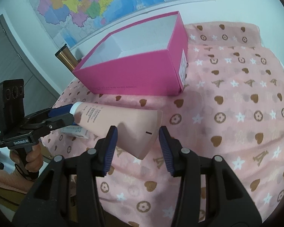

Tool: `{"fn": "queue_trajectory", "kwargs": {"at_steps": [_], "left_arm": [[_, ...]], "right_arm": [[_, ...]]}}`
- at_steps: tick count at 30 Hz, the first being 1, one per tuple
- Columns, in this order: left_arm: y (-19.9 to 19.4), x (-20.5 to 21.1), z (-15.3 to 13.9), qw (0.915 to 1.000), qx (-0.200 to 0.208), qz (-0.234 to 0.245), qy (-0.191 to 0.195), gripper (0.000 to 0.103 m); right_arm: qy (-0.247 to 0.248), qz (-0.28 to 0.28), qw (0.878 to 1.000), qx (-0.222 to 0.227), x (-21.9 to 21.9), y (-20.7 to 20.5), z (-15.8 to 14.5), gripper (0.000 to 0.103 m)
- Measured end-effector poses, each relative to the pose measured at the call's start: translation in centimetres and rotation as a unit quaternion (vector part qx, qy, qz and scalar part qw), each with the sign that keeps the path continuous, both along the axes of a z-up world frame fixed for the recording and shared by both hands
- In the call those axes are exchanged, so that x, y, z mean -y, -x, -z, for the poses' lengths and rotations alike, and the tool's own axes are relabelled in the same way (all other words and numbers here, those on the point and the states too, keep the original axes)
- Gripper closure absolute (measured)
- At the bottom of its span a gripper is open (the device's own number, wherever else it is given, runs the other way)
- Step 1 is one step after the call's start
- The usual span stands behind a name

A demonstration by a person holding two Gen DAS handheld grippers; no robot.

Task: Organize rigid objects
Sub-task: 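Carry the peach tube into the magenta box and open the right gripper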

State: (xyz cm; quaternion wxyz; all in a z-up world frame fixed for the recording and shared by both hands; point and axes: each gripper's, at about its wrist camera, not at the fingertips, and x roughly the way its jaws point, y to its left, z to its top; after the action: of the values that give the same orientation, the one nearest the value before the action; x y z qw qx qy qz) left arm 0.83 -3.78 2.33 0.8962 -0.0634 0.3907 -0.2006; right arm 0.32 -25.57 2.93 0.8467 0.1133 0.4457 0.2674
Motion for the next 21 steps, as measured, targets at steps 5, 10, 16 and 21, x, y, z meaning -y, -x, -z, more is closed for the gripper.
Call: {"fn": "queue_trajectory", "kwargs": {"at_steps": [5, 10, 16, 21], "left_arm": [[-0.5, -0.2, -0.9, 0.9999, 0.016, -0.003, -0.004, 0.047], [-1.3, -0.2, -1.9, 0.9995, 0.03, -0.007, -0.008, 0.047], [-2.3, -0.2, -2.9, 0.999, 0.044, -0.008, -0.008, 0.047], [-3.3, -0.3, -3.6, 0.9985, 0.053, -0.01, -0.01, 0.047]], "right_arm": [[0.003, -0.003, 1.0, 0.018, -0.2, -0.8, -1.0, 0.055], [0.0, -0.001, 0.999, 0.038, -0.2, -1.7, -2.2, 0.055], [0.0, 0.003, 0.998, 0.055, -0.2, -2.6, -3.2, 0.055], [0.001, 0.004, 0.998, 0.067, -0.3, -3.3, -4.0, 0.055]]}}
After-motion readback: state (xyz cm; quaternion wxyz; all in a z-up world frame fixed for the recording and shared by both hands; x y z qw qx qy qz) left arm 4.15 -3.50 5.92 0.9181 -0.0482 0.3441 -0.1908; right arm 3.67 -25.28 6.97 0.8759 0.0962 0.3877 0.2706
